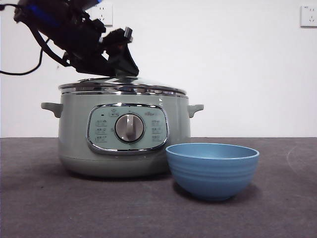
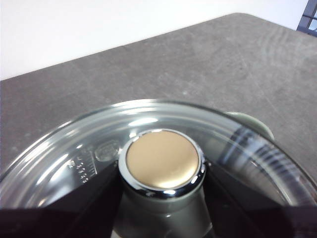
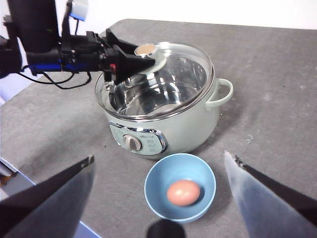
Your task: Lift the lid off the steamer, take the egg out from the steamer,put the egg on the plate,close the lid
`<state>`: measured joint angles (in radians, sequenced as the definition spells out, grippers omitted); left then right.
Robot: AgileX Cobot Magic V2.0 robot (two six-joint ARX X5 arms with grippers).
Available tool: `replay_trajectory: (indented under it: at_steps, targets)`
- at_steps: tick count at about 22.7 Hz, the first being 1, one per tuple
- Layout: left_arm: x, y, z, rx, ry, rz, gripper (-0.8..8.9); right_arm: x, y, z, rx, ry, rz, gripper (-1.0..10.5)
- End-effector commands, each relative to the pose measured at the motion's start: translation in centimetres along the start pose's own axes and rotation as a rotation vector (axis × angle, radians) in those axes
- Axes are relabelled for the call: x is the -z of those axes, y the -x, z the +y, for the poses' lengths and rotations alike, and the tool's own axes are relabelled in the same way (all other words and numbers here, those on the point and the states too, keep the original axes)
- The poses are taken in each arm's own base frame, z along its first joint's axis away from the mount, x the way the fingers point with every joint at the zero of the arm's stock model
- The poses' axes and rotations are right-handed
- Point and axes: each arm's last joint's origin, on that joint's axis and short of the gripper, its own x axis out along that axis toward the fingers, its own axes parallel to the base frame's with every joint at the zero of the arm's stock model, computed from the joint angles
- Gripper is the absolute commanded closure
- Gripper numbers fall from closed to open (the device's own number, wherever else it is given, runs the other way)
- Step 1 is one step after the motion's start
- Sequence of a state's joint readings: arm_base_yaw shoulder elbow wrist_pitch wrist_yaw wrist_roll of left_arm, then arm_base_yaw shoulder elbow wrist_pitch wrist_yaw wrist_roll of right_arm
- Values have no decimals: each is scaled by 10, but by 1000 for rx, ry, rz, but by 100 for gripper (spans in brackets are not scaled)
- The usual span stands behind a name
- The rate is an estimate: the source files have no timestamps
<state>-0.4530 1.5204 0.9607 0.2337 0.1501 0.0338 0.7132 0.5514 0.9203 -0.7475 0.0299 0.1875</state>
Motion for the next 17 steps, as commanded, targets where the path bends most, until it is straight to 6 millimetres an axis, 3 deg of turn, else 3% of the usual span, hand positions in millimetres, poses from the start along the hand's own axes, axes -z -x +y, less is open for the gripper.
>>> replay_trajectory:
  at_steps: [1,13,15,17]
  targets:
    - [-5,-6,-2,14,23,-46,822,0,0,0,0,-7,-4,502]
    - [5,-11,-4,-1,36,16,821,2,0,0,5,-6,20,502]
    - [8,-11,-4,0,40,49,805,3,0,-1,6,-6,28,502]
    - [10,-11,-5,1,44,73,706,3,0,-1,7,-6,34,502]
